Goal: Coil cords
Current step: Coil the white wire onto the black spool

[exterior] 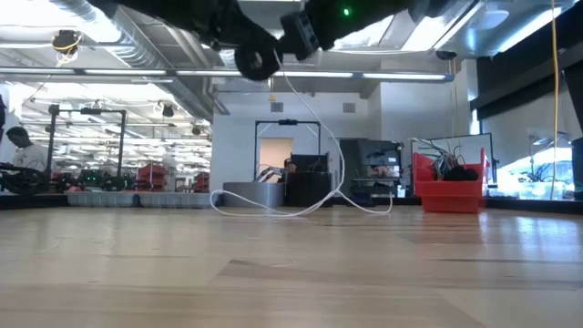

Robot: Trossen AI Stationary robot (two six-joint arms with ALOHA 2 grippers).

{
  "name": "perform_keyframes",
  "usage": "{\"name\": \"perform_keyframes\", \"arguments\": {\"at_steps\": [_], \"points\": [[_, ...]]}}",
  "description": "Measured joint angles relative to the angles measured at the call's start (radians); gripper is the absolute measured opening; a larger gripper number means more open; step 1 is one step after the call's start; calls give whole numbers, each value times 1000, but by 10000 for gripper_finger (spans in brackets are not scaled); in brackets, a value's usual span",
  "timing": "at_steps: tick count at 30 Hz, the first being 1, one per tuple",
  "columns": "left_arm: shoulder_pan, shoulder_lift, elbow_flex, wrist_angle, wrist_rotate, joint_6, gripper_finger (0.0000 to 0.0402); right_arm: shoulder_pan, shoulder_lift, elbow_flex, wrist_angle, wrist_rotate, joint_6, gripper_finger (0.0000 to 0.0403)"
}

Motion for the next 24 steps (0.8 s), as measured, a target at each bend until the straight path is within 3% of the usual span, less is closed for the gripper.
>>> {"name": "perform_keyframes", "arguments": {"at_steps": [10, 24], "points": [[14, 66, 3, 90, -24, 11, 4, 0, -2, 19, 98, -56, 183, 5], [24, 68, 3, 68, -30, 50, 7, 1, -79, 59, 190, -129, 162, 5]]}}
